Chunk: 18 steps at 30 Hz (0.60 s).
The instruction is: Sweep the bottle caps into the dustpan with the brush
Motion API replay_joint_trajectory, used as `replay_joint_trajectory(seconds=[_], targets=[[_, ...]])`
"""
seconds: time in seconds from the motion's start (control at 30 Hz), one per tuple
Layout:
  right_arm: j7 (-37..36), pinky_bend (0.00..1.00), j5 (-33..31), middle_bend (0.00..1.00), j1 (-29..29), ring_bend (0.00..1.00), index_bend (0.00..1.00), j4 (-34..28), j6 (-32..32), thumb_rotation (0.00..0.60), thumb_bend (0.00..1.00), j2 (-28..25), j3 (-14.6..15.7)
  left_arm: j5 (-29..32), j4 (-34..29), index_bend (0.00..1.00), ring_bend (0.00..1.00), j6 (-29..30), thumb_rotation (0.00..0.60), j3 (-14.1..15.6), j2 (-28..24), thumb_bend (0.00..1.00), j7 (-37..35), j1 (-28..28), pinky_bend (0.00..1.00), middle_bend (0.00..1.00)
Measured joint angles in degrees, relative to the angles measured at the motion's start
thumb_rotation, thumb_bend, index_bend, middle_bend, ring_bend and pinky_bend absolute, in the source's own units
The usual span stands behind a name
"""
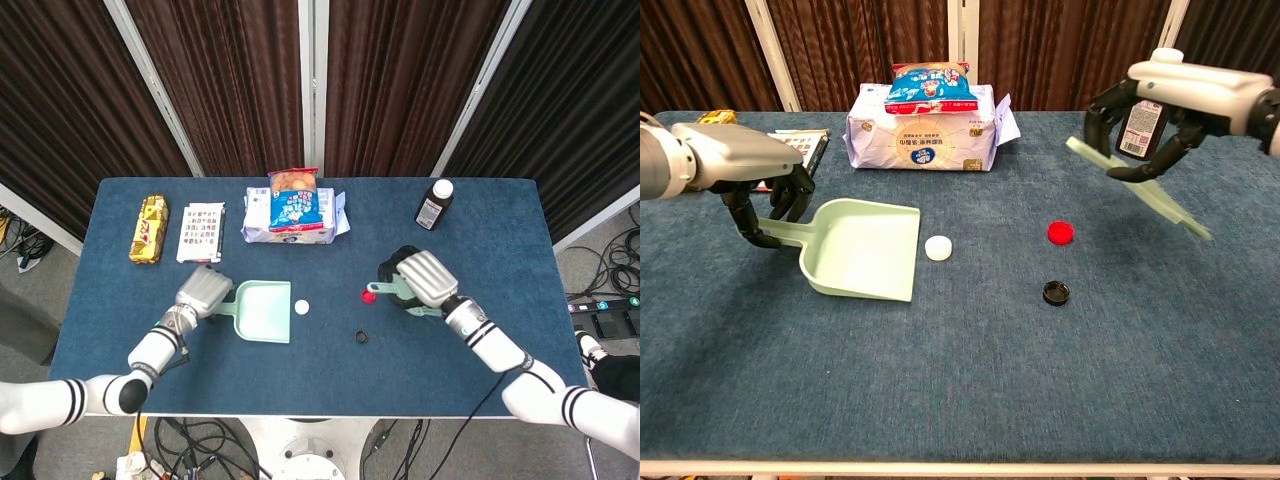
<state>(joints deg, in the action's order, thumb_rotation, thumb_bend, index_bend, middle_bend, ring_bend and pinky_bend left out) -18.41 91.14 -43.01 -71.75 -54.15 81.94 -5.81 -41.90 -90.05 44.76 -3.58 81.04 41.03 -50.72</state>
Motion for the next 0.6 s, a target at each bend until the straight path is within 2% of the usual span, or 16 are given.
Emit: replay_joint_trajectory(seconds=[0.13,0.33,0.6], targets=[[-5.17,0.25,2.44,0.65,-1.79,0.32,0.71,5.4,-0.98,0.6,0.6,3.88,0.94,4.77,-0.22,0.6,0.41,-1.81,0.6,0.28,-0.58,0.38,0.87,-3.11,0.3,0.57],[-9.18,0.25,3.71,0.65,-2.88,0.32,0.71,9.47,-2.9,0.6,0.6,7.65,2.02,9.49,-0.54,0.6,0.41,-4.36,0.6,1.57,-1.03,0.38,1.55,-7.26,0.3,0.58],[-11.26,0.25,4.09,0.66,-3.22,0.32,0.71,11.77,-5.81,0.6,0.61,12.29,2.41,11.27,-0.71,0.6,0.41,-4.26,0.6,3.43,-0.69,0.38,0.45,-10.28,0.3,0.58]])
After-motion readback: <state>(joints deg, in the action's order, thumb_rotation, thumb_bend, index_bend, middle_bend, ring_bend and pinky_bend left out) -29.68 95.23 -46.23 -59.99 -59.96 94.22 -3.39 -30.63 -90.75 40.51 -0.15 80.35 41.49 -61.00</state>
